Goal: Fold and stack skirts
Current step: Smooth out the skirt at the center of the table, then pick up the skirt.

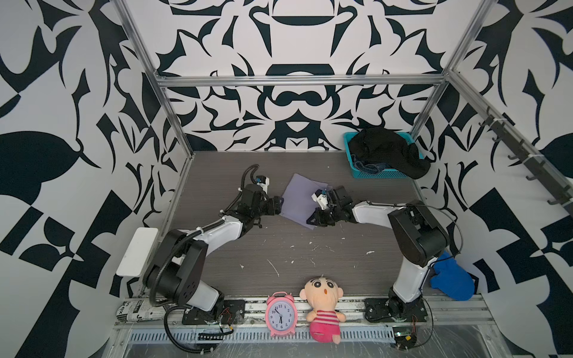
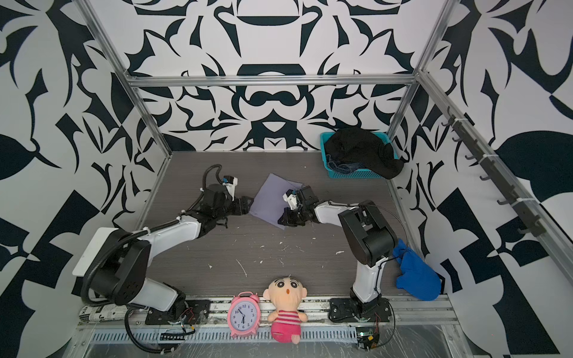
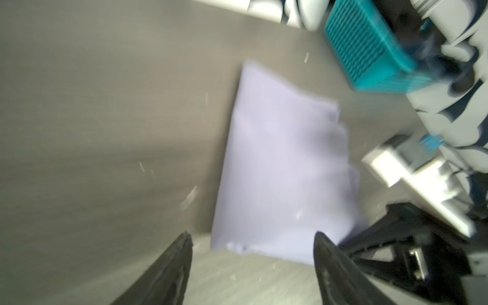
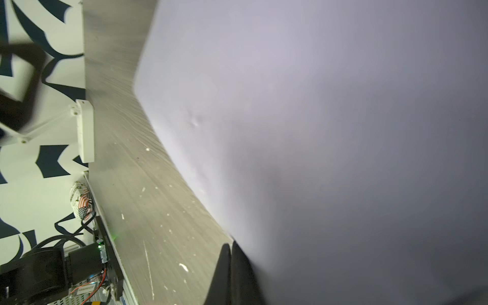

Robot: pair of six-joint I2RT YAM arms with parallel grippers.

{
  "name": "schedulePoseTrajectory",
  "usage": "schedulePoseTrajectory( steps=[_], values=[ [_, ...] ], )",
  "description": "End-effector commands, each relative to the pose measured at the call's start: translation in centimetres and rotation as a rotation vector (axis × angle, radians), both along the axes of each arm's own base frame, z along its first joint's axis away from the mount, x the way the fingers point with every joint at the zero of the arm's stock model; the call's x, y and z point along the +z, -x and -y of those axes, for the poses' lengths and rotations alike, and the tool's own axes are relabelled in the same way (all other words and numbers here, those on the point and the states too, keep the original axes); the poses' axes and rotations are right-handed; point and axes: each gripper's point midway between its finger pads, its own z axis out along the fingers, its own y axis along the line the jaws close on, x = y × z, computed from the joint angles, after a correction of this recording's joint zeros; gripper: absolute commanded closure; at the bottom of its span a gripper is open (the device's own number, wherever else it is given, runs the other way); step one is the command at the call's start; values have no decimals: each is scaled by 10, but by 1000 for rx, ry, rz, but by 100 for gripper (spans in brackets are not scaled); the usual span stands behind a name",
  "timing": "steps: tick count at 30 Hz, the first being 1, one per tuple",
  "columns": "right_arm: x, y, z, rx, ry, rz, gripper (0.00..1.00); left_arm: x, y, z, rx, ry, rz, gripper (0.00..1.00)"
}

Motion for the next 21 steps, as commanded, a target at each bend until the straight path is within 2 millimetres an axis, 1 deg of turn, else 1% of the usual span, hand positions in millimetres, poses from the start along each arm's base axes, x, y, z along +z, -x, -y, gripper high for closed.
schedulePoseTrajectory(
  steps=[1, 2, 4, 5, 7, 8, 9, 11, 13, 14, 17, 19, 21],
  values=[
    [39, -12, -5, 11, -32, 92, 100, 39, -31, -19, 54, 68, 11, 9],
    [44, -12, -5, 10, -37, 100, 100, 38, -39, -19, 52, 75, -32, 10],
    [60, -13, -5, 8, -51, 128, 100, 26, -54, -9, 5, 30, -124, 9],
    [68, -14, -5, 4, -57, 146, 100, 18, -58, -6, -3, 22, -154, 8],
    [83, -16, -4, -3, -67, 179, 100, 3, -65, 9, -58, 67, -190, 6],
    [90, -17, -3, -7, -71, 193, 97, -4, -68, 12, -64, 73, -204, 5],
    [98, -19, -1, -18, -74, 213, 91, -13, -72, 16, -81, 67, -228, 5],
    [109, -24, 4, -47, -68, 250, 77, -29, -78, 21, -105, 46, -271, 4],
    [113, -31, 15, -98, -29, 284, 60, -45, -82, 26, -137, 28, -321, 3],
    [114, -34, 19, -116, -16, 298, 55, -53, -84, 27, -145, 16, -342, 2],
    [112, -43, 32, -181, 15, 312, 54, -78, -86, 33, -189, -16, -414, 1],
    [111, -46, 34, -191, 12, 310, 54, -91, -85, 37, -221, -21, -458, 1],
    [108, -45, 34, -188, 15, 299, 54, -98, -84, 42, -240, -15, -476, 0]
  ],
)
